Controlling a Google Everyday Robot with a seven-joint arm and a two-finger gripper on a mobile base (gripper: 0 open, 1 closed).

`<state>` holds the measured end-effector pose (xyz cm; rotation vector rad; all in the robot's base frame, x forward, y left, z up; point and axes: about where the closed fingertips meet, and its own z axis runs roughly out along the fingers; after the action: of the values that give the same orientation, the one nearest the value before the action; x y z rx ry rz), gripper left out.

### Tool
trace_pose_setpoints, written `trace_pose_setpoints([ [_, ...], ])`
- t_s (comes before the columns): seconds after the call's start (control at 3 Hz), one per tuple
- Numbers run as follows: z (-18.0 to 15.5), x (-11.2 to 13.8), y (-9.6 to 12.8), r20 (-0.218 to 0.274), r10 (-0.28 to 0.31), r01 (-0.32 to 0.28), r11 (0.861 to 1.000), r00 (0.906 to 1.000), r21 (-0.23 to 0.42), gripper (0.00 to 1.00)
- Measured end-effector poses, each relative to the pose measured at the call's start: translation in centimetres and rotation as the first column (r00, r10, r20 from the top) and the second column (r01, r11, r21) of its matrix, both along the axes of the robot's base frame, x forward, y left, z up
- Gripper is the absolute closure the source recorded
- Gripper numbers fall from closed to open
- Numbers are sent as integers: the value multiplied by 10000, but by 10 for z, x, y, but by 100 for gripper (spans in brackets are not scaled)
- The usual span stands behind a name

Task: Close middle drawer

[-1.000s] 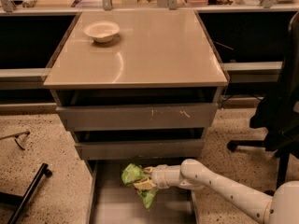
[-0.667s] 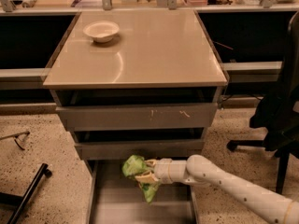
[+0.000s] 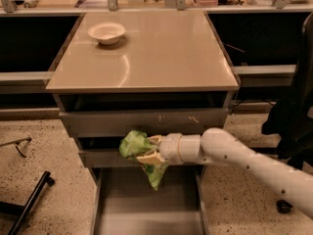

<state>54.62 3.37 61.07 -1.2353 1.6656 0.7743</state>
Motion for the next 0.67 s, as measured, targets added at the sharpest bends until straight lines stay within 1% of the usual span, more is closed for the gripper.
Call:
trace_pose_setpoints([
  [0.33, 83, 18, 5, 1457, 318, -359, 9990, 9888, 252, 100],
  [0.67, 83, 18, 5, 1451, 318, -358, 9990, 9889, 252, 100],
])
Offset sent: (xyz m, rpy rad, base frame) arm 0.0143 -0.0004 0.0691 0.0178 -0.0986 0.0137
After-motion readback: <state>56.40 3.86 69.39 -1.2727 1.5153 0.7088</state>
